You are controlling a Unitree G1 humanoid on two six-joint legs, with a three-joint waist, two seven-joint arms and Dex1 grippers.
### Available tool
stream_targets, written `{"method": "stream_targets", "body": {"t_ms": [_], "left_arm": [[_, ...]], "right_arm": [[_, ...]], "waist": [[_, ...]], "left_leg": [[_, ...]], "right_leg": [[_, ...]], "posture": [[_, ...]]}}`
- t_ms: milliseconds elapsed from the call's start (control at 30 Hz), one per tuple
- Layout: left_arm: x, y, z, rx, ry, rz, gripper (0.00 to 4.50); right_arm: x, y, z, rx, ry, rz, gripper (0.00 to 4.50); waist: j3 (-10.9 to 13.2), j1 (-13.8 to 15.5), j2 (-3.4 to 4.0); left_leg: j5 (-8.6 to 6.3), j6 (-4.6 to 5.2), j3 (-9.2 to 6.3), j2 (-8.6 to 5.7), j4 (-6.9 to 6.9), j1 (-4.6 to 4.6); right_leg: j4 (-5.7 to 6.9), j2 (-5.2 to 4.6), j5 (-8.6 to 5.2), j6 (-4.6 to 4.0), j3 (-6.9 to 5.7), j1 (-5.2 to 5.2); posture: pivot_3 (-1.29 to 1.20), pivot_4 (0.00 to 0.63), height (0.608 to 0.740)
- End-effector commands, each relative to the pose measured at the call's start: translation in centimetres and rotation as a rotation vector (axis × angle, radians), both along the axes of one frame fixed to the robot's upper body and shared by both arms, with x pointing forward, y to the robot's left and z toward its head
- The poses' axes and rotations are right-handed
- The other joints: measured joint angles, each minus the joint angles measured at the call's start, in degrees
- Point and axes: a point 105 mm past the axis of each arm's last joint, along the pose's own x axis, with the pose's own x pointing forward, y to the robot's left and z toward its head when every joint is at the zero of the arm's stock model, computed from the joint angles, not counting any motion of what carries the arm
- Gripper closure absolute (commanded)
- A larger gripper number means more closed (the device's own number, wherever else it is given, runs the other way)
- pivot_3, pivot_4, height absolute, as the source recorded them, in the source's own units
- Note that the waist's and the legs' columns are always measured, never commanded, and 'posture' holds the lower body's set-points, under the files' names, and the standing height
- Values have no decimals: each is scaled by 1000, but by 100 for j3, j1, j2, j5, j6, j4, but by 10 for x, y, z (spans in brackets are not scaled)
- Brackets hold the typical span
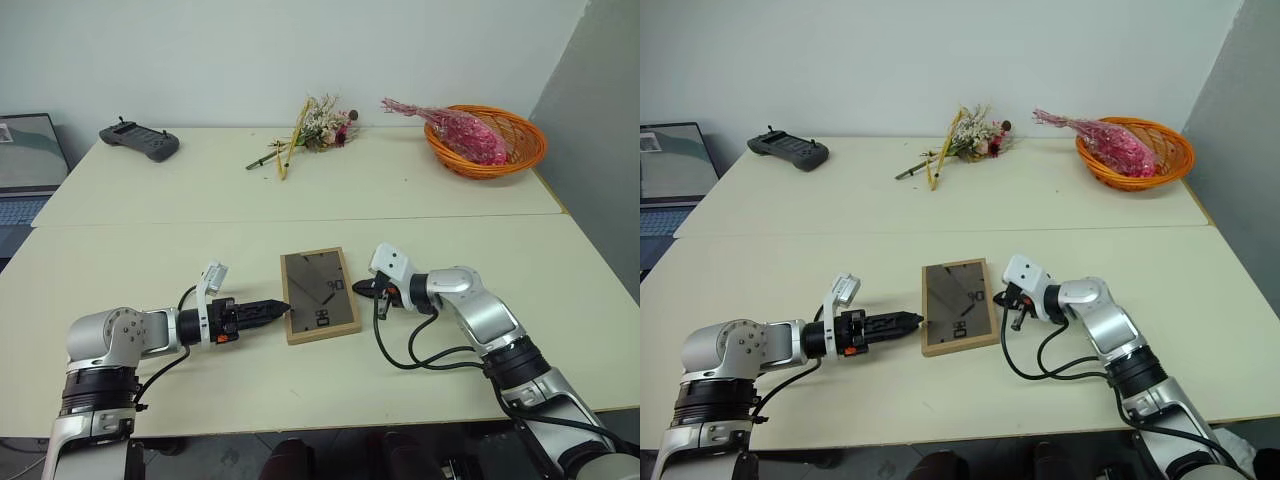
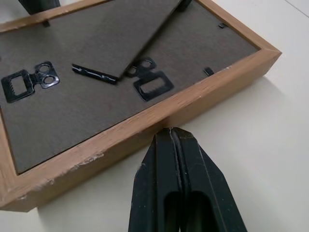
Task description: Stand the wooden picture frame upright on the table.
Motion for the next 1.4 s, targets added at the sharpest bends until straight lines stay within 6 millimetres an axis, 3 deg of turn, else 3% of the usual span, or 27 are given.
{"method": "stream_targets", "body": {"t_ms": [33,333,367,667,867,1033,1133,1267,1400], "left_arm": [[-8,-25,-7,-53,65,-68,11],[2,-25,1,-74,24,-6,11],[3,-24,2,-76,19,0,372],[1,-17,16,-56,-35,0,2039],[4,-21,43,-52,-146,-27,3196],[8,-32,69,-90,-239,-34,3237],[10,-35,84,-126,-287,-29,3237],[13,-34,87,-125,-298,-11,3237],[15,-35,86,-120,-298,-7,3237]], "right_arm": [[-3,14,16,71,-12,0,4500],[-6,13,12,85,15,-36,4500],[-6,13,12,88,17,-39,4500],[2,3,17,82,-1,-69,4500],[12,-18,40,96,-38,-86,4500],[24,-35,76,180,-42,-105,4500],[16,-36,108,310,52,-29,3864],[6,-26,139,433,136,73,2934],[7,-9,149,471,166,103,1985]], "waist": [[-1,5,1],[-2,27,1],[-2,27,1],[-2,-1,1],[-1,-2,1],[0,-2,-1],[2,-8,-3],[2,-23,-3],[2,-44,-3]], "left_leg": [[1,-1,0,0,0,0],[2,-3,-1,-2,1,-1],[2,-4,-1,-2,0,0],[3,-6,-2,-1,-1,-2],[3,-6,-3,-1,-2,-4],[2,-4,-4,-1,-2,-8],[3,-5,-2,0,-2,-14],[2,-5,-4,2,-2,-15],[2,-4,-4,2,-6,-16]], "right_leg": [[0,0,0,0,0,0],[-1,-2,0,0,0,0],[-1,-2,0,0,0,0],[-2,-1,0,0,0,-2],[-4,-1,0,0,-1,-4],[-5,-1,0,0,-2,-5],[-6,-1,0,0,-2,-9],[-6,0,0,0,-3,-11],[-6,1,0,0,-1,-17]], "posture": [[0,150,740],[0,150,740],[0,150,740],[0,150,740],[0,150,740],[0,150,740],[0,150,740],[0,150,740],[0,150,740]]}}
